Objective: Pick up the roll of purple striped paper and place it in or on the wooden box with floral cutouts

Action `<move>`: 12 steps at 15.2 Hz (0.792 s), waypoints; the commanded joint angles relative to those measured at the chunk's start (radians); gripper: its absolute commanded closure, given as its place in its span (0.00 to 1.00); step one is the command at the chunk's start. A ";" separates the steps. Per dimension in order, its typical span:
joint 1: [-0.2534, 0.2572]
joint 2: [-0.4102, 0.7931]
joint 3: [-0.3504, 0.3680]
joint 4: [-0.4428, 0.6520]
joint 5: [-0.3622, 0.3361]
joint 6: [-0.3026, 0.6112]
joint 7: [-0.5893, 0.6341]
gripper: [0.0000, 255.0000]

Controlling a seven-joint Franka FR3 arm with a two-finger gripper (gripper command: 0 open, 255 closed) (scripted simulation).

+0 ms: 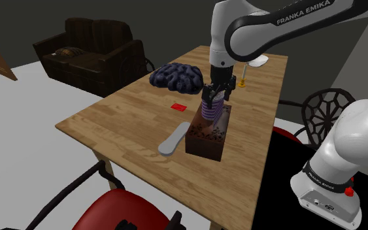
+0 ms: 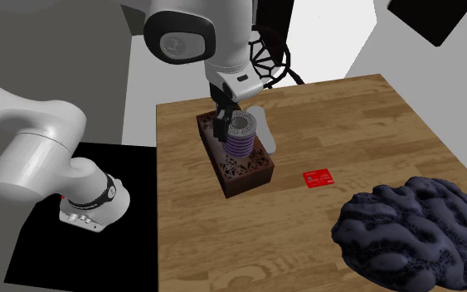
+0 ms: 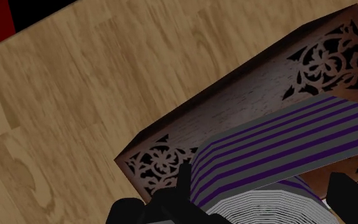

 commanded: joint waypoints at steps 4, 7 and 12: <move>-0.002 -0.028 -0.011 0.105 -0.003 -0.133 -0.002 0.00; -0.002 -0.028 -0.011 0.105 -0.003 -0.133 -0.002 0.00; -0.002 -0.028 -0.011 0.105 -0.003 -0.133 -0.002 0.00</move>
